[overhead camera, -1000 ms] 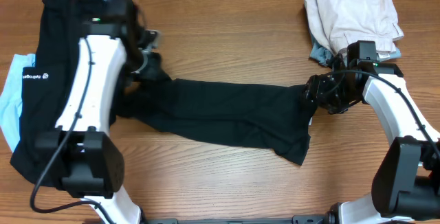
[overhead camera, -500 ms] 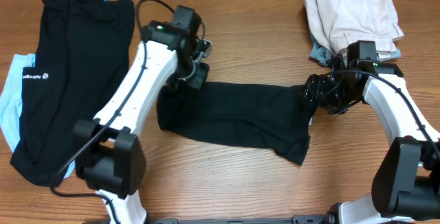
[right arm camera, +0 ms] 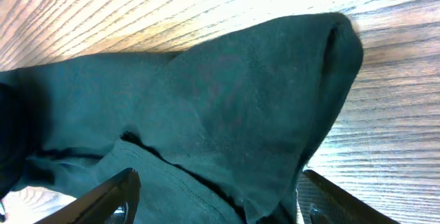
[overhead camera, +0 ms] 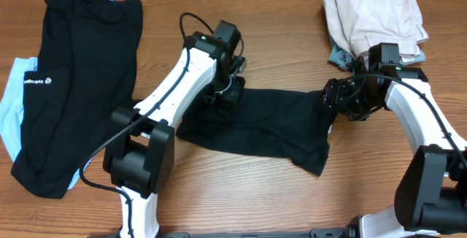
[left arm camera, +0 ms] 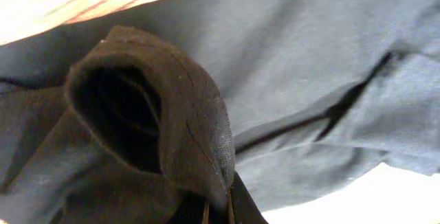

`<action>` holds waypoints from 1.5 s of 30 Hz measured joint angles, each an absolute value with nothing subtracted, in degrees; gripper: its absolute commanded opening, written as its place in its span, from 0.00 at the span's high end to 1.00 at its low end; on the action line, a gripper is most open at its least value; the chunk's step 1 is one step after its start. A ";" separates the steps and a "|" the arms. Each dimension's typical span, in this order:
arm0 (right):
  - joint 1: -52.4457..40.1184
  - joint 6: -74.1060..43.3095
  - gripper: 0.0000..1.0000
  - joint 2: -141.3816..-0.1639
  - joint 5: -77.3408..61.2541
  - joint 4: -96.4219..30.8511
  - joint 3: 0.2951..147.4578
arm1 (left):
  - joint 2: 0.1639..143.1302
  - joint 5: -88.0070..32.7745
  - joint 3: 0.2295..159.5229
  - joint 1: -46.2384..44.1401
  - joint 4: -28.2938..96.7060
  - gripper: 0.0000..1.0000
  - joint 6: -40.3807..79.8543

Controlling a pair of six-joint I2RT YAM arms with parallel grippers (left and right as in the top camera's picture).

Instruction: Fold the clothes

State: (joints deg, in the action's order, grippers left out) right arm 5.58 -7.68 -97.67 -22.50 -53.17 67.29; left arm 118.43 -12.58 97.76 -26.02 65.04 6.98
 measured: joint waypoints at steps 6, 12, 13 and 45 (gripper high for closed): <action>5.58 -7.66 0.23 -97.67 -22.48 -53.12 67.29 | 118.43 -13.52 97.76 -28.16 65.10 0.00 7.53; 5.58 -7.66 0.23 -97.67 -22.48 -53.12 67.29 | 118.43 -13.74 98.00 -28.53 68.38 0.00 6.92; 5.58 -7.70 0.23 -97.67 -22.48 -53.12 67.29 | 118.43 -13.72 98.50 -28.51 70.04 0.00 6.55; 5.65 -12.25 0.30 -96.47 -27.88 -34.70 48.27 | 118.41 -4.19 107.85 -27.33 76.47 0.00 2.81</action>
